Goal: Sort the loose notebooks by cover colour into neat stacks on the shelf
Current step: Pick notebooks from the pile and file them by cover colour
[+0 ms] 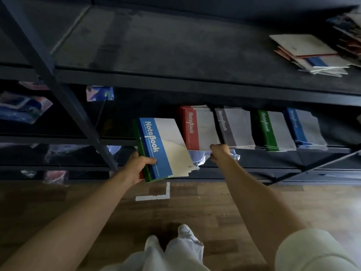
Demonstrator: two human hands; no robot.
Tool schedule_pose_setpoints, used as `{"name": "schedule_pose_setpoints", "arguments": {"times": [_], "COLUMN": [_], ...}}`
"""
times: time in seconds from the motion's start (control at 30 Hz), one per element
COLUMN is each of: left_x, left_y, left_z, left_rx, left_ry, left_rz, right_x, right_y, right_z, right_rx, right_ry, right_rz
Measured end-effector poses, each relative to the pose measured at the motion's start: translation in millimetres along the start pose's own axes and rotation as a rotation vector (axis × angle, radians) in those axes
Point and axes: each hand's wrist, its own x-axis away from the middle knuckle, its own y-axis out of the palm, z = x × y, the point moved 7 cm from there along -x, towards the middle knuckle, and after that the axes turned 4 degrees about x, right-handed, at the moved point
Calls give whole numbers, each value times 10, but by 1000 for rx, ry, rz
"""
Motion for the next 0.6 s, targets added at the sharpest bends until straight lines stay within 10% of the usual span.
{"name": "schedule_pose_setpoints", "arguments": {"times": [0.13,0.6], "left_x": [-95,-147], "left_y": [382,1972], "left_z": [22,-130], "left_rx": [4,-90], "left_ry": [-17,5], "left_rz": [-84,-257], "right_x": [408,10], "right_y": [295,-1281], "right_z": [2,223], "right_rx": [117,19], "right_ry": [88,-47], "right_rz": [-458,-46]}}
